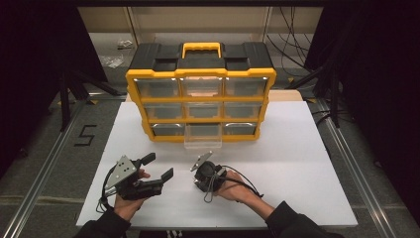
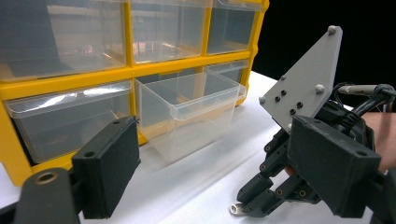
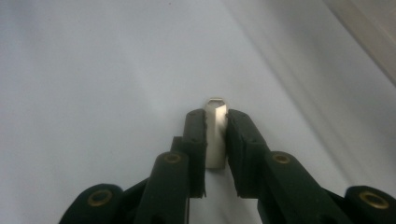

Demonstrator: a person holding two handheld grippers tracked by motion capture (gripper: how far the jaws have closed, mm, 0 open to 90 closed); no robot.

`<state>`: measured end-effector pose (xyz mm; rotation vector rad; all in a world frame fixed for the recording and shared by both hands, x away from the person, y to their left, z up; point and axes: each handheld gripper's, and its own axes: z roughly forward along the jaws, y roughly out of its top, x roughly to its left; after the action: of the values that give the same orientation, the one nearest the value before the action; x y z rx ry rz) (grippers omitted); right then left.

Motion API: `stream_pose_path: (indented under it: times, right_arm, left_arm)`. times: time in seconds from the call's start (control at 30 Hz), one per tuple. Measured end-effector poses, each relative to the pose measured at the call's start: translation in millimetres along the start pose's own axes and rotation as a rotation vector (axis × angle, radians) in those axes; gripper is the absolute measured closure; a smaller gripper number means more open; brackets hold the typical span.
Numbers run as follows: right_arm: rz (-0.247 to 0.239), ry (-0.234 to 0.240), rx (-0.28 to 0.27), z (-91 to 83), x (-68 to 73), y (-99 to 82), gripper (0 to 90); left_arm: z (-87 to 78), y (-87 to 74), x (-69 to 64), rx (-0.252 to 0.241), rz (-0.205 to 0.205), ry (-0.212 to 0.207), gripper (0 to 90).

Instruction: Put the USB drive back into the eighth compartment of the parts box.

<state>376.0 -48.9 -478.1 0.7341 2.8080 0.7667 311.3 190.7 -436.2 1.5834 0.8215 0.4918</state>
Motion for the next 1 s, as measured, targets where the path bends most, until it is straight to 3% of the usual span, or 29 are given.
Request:
stream_pose_path:
  times: [0.27, 0.67, 1.0]
  right_arm:
    - [-0.01, -0.002, -0.005, -1.6, 1.4, 0.9, 79.2]
    - [-0.04, -0.013, -0.076, -18.4, 0.5, 6.6, 79.2]
    - [-0.037, -0.012, -0.108, -30.6, -2.3, 10.2, 79.3]
  left_arm:
    - [-0.2, 0.2, 0.3, -0.002, -0.001, 0.0, 16.1]
    - [-0.2, 0.2, 0.3, -0.002, 0.0, 0.0, 16.1]
    - [-0.3, 0.4, 0.2, -0.004, 0.0, 0.001, 16.1]
